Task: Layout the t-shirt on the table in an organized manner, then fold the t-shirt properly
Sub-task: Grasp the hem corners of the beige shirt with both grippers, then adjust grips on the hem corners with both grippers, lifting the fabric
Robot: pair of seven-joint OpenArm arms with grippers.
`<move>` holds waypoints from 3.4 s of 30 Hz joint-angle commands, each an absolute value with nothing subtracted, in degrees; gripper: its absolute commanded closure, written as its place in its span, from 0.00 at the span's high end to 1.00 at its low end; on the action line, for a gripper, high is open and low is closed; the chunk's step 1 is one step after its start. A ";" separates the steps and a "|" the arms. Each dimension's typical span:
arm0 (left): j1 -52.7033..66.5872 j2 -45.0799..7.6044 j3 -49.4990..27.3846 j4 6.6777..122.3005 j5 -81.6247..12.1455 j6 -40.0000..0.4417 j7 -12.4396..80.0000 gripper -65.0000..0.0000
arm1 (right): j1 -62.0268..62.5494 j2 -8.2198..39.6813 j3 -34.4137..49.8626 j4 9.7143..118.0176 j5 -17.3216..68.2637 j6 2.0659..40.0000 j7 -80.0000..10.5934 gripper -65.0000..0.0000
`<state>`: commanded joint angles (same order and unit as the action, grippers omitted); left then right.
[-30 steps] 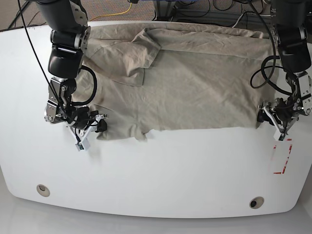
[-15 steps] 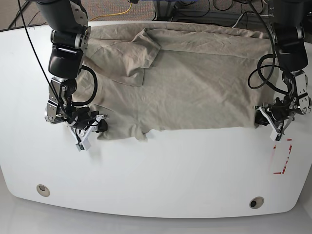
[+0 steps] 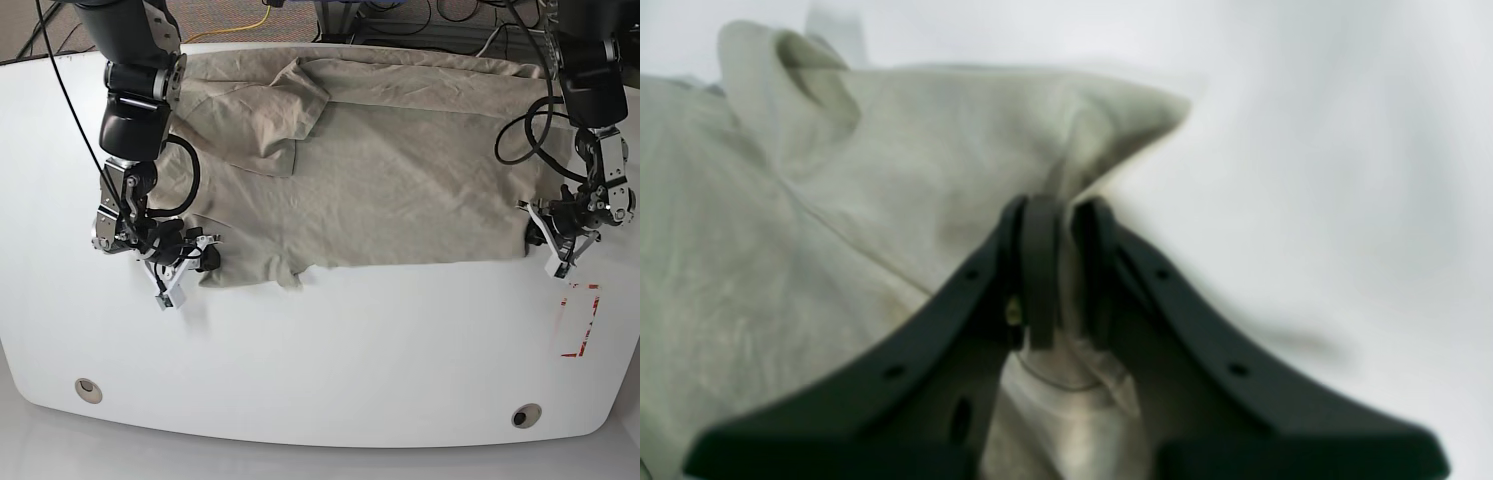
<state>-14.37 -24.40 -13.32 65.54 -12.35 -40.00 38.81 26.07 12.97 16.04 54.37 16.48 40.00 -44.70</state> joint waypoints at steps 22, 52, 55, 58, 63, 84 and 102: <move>-9.80 -24.40 -17.63 84.53 -12.35 -40.00 46.73 0.02 | 26.15 12.97 16.04 54.37 16.57 40.00 -45.05 0.12; -6.29 -25.63 -20.79 89.89 -12.35 -40.00 48.22 0.06 | 15.69 12.97 16.31 89.54 16.57 40.00 -63.25 0.12; -6.46 -25.71 -20.79 87.87 -12.35 -40.00 48.22 0.17 | 15.69 12.97 16.13 89.36 16.48 40.00 -62.64 0.14; -8.31 -25.71 -20.79 83.74 -12.35 -40.00 48.04 0.33 | 15.69 12.88 16.04 87.78 16.48 40.00 -61.05 0.32; -13.05 -25.80 -20.70 74.15 -12.35 -40.00 46.73 0.46 | 15.78 12.88 16.04 85.67 16.48 40.00 -60.26 0.60; -27.03 -27.12 -9.98 45.41 -12.44 -40.00 36.53 0.60 | 15.69 12.88 16.04 85.67 16.84 40.00 -60.00 0.56; -23.60 -26.15 -2.68 44.70 -12.70 -39.87 36.09 0.29 | 15.78 12.88 16.31 85.49 16.84 40.00 -58.86 0.56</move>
